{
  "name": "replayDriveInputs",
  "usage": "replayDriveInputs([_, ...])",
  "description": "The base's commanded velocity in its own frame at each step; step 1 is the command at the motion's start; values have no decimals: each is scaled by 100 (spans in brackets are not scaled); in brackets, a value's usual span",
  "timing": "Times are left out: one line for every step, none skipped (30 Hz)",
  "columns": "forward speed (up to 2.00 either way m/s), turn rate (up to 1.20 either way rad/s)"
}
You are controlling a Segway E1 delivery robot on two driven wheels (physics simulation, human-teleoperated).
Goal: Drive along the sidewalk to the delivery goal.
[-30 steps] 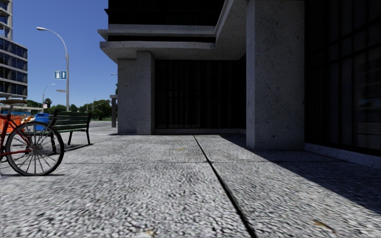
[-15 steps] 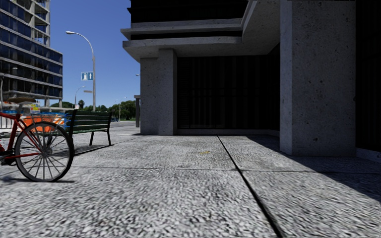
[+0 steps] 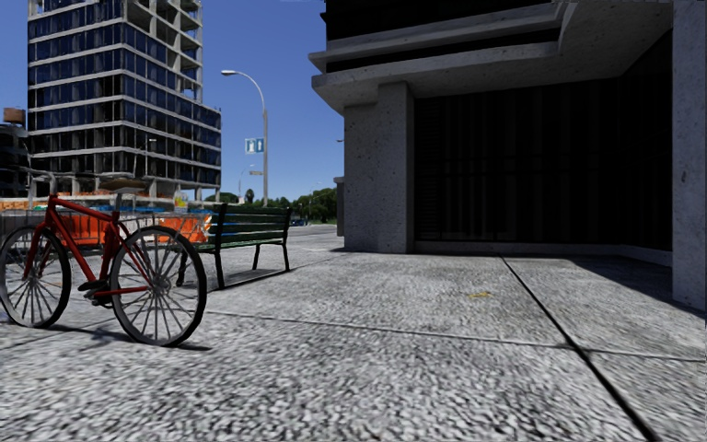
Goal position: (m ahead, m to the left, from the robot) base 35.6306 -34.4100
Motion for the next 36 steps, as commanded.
replayDriveInputs([100,66])
replayDriveInputs([100,66])
replayDriveInputs([100,66])
replayDriveInputs([100,67])
replayDriveInputs([100,68])
replayDriveInputs([100,68])
replayDriveInputs([100,68])
replayDriveInputs([100,69])
replayDriveInputs([100,70])
replayDriveInputs([100,70])
replayDriveInputs([100,70])
replayDriveInputs([100,70])
replayDriveInputs([100,70])
replayDriveInputs([100,70])
replayDriveInputs([100,71])
replayDriveInputs([100,71])
replayDriveInputs([100,71])
replayDriveInputs([100,71])
replayDriveInputs([100,71])
replayDriveInputs([100,71])
replayDriveInputs([100,71])
replayDriveInputs([100,71])
replayDriveInputs([100,71])
replayDriveInputs([100,71])
replayDriveInputs([100,71])
replayDriveInputs([100,71])
replayDriveInputs([100,71])
replayDriveInputs([100,71])
replayDriveInputs([100,71])
replayDriveInputs([100,71])
replayDriveInputs([100,71])
replayDriveInputs([100,71])
replayDriveInputs([100,71])
replayDriveInputs([100,71])
replayDriveInputs([100,71])
replayDriveInputs([100,73])
